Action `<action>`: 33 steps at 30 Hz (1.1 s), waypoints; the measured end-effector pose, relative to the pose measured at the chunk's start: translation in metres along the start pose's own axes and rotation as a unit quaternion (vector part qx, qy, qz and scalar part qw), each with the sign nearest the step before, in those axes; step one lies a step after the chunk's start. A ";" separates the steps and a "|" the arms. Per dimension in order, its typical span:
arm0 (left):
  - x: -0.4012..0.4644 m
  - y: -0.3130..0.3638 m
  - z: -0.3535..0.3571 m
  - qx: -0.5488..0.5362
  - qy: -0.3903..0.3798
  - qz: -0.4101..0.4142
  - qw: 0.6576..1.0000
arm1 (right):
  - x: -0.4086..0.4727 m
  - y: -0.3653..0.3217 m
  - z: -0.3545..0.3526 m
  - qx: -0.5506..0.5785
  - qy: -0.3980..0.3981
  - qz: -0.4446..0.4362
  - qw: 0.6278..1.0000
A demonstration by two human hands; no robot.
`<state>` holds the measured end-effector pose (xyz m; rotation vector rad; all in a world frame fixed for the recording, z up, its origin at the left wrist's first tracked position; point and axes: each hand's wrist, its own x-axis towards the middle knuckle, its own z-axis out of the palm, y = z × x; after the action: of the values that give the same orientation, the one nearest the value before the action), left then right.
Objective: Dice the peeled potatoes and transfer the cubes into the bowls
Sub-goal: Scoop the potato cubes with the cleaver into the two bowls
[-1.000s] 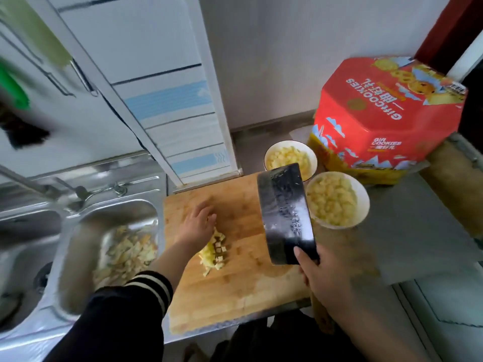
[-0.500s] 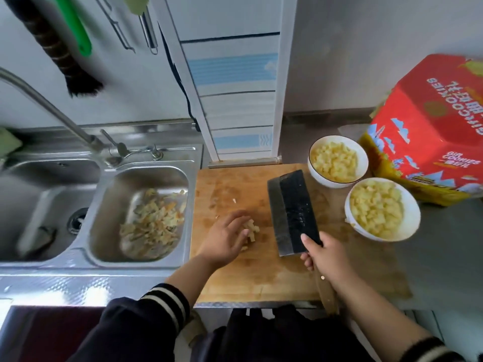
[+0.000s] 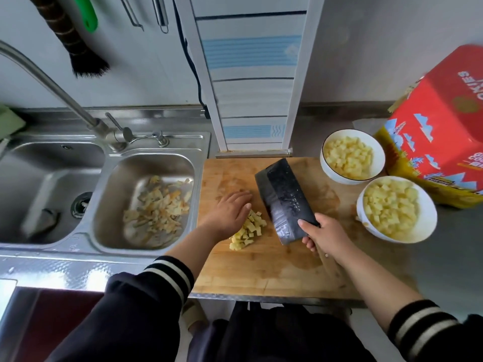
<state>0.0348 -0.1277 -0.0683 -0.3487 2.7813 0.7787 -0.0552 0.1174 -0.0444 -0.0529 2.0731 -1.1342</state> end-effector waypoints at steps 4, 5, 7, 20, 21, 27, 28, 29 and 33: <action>-0.020 0.002 0.005 -0.075 0.036 0.044 0.996 | -0.001 -0.004 0.000 -0.036 -0.042 0.013 0.998; -0.027 0.001 0.007 -0.112 0.066 0.045 0.991 | -0.001 -0.004 0.001 -0.042 -0.054 0.016 0.998; -0.036 -0.004 0.013 -0.187 0.145 0.018 0.972 | -0.004 -0.002 0.004 -0.049 -0.076 0.023 0.996; -0.046 0.039 0.053 -0.431 0.267 -0.146 0.849 | -0.024 0.019 0.043 -0.027 -0.058 0.035 0.997; -0.044 0.042 0.057 -0.435 0.285 -0.144 0.842 | -0.026 0.019 0.048 -0.027 -0.059 0.035 0.997; -0.039 0.050 0.063 -0.456 0.328 -0.158 0.812 | -0.038 0.021 0.074 0.001 -0.057 0.043 0.997; -0.038 0.051 0.062 -0.459 0.329 -0.159 0.810 | -0.039 0.021 0.076 0.007 -0.056 0.044 0.997; -0.038 0.052 0.061 -0.463 0.328 -0.161 0.808 | -0.039 0.022 0.078 0.012 -0.056 0.046 0.997; -0.036 0.058 0.057 -0.482 0.336 -0.172 0.790 | -0.043 0.021 0.083 0.035 -0.067 0.044 0.996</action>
<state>0.0612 -0.0429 -0.0774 -1.5050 2.3915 2.2703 0.0342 0.0876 -0.0610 -0.0034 1.8984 -1.1181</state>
